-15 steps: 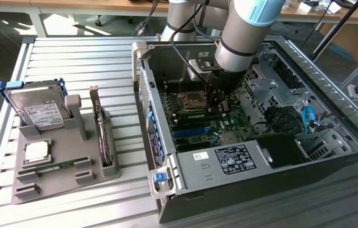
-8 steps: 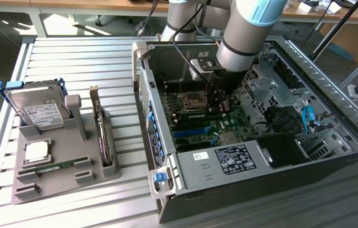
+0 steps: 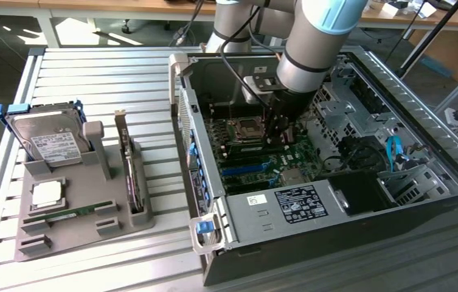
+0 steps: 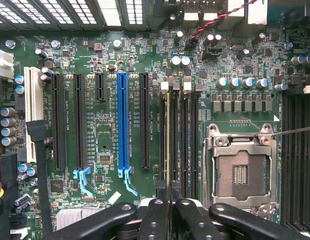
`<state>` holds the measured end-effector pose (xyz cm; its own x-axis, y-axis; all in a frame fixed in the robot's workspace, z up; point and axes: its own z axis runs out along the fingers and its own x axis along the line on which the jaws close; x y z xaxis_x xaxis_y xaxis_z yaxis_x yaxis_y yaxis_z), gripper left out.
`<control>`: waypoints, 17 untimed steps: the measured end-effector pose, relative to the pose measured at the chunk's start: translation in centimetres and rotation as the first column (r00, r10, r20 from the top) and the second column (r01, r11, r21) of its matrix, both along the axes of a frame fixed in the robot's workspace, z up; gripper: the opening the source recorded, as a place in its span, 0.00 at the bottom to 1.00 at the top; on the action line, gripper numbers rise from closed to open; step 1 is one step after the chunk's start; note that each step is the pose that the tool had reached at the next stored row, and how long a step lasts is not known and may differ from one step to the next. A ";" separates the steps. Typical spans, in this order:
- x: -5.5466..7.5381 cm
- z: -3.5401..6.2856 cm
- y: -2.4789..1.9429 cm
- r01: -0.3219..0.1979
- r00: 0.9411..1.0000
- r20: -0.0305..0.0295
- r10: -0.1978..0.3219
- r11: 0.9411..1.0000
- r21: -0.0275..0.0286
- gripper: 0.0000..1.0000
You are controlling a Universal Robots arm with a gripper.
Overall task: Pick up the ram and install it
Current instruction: 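Insert the ram into the slot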
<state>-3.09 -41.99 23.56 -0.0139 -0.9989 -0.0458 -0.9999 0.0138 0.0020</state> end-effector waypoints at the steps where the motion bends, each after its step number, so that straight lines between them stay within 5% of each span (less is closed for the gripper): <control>1: 0.0 -0.02 0.00 0.000 1.000 0.000 0.000 1.000 0.000 0.12; 17: 0.0 -0.36 0.00 0.000 1.000 0.000 0.000 1.000 0.000 0.12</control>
<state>-3.09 -41.99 23.20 -0.0139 -0.9989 -0.0458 -0.9999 0.0138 0.0020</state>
